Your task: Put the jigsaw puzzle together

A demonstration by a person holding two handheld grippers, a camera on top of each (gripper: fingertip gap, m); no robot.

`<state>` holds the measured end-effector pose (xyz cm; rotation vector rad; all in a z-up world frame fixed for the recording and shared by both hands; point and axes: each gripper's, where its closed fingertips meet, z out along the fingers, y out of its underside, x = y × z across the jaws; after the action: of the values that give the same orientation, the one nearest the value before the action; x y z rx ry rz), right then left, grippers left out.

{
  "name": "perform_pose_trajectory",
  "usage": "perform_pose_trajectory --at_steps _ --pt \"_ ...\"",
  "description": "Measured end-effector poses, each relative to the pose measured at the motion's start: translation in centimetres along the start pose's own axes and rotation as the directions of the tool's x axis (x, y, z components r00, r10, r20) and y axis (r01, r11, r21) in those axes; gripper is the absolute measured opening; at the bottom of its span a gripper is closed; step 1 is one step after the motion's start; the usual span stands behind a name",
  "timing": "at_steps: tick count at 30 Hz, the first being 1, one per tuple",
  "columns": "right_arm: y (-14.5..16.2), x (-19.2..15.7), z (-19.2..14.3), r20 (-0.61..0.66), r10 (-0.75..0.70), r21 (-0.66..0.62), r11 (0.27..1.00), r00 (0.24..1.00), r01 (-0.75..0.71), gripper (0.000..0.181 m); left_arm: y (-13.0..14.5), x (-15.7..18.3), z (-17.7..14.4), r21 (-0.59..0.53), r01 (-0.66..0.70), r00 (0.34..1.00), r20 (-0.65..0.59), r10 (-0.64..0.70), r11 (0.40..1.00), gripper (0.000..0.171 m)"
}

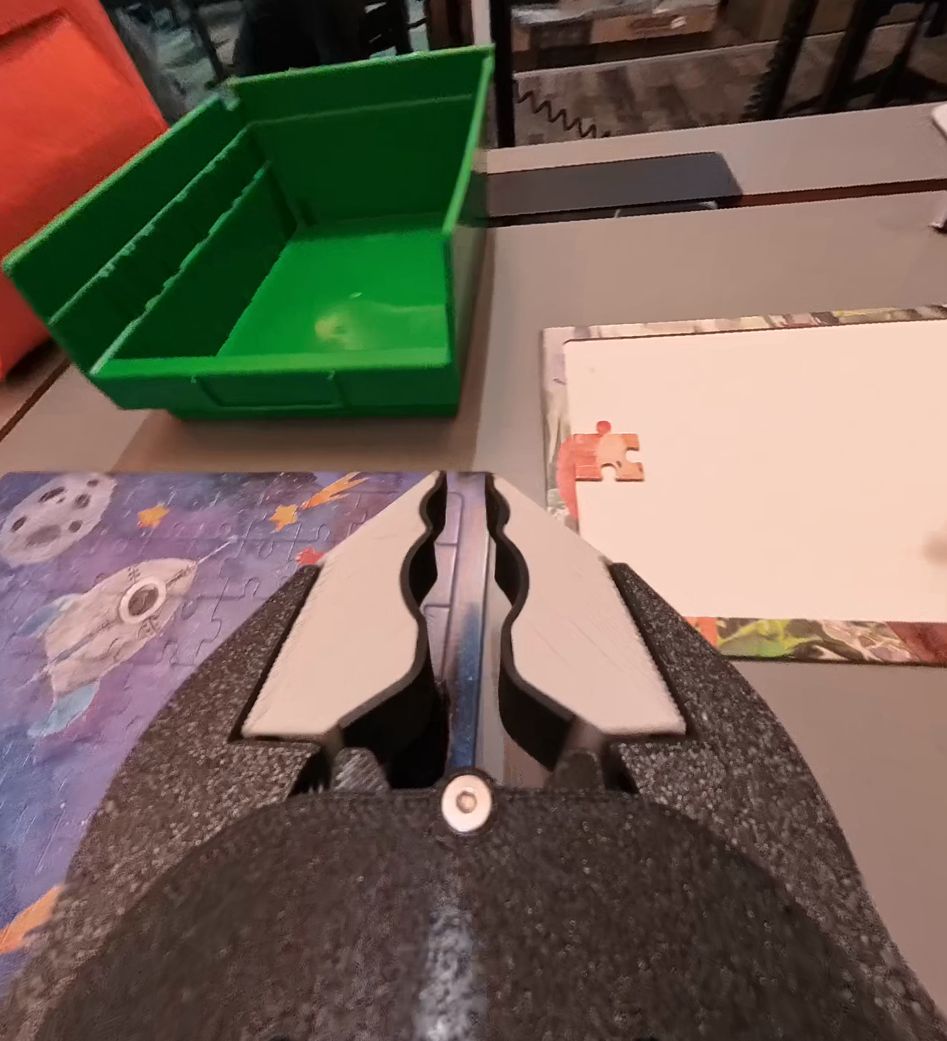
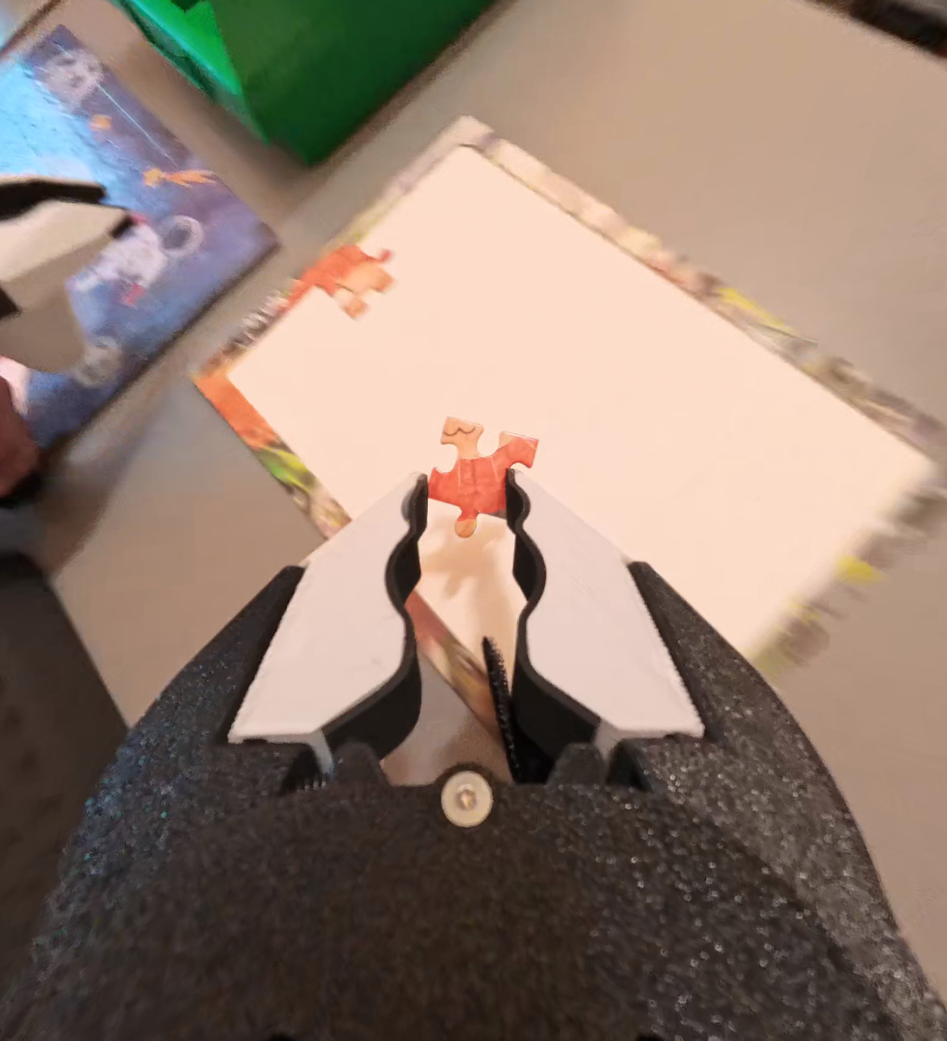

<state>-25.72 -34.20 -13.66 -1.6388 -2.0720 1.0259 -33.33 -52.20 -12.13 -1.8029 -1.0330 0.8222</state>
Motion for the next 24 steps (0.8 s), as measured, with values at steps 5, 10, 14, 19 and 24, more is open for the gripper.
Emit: perform_pose_trajectory --at_steps 5,10,14,19,24 --pt "-0.9 -4.4 7.8 0.002 0.05 -0.131 0.99 0.999 -0.049 0.028 0.2 -1.1 -0.2 -0.009 0.098 0.995 -0.015 -0.098 0.995 0.013" --pt "-0.9 -5.1 8.5 -0.01 0.073 -0.081 0.994 0.997 -0.073 0.031 0.0 -0.4 -0.4 0.006 0.074 0.997 -0.038 -0.074 0.997 0.013" --pt "-0.2 -4.4 7.4 -0.041 -0.015 -0.061 0.998 0.999 0.013 0.031 -0.2 0.2 -0.4 0.019 0.059 0.997 -0.059 -0.058 0.998 0.013" --pt "-0.1 -5.6 7.6 0.024 -0.041 -0.061 0.997 0.999 0.042 0.031 -0.1 0.6 -0.4 0.022 0.035 0.997 -0.062 -0.034 0.999 0.013" --pt "-0.7 -6.2 7.7 0.043 -0.094 -0.049 0.994 0.995 0.096 0.031 0.0 1.0 -0.3 0.016 0.035 0.997 -0.075 -0.034 0.999 0.013"
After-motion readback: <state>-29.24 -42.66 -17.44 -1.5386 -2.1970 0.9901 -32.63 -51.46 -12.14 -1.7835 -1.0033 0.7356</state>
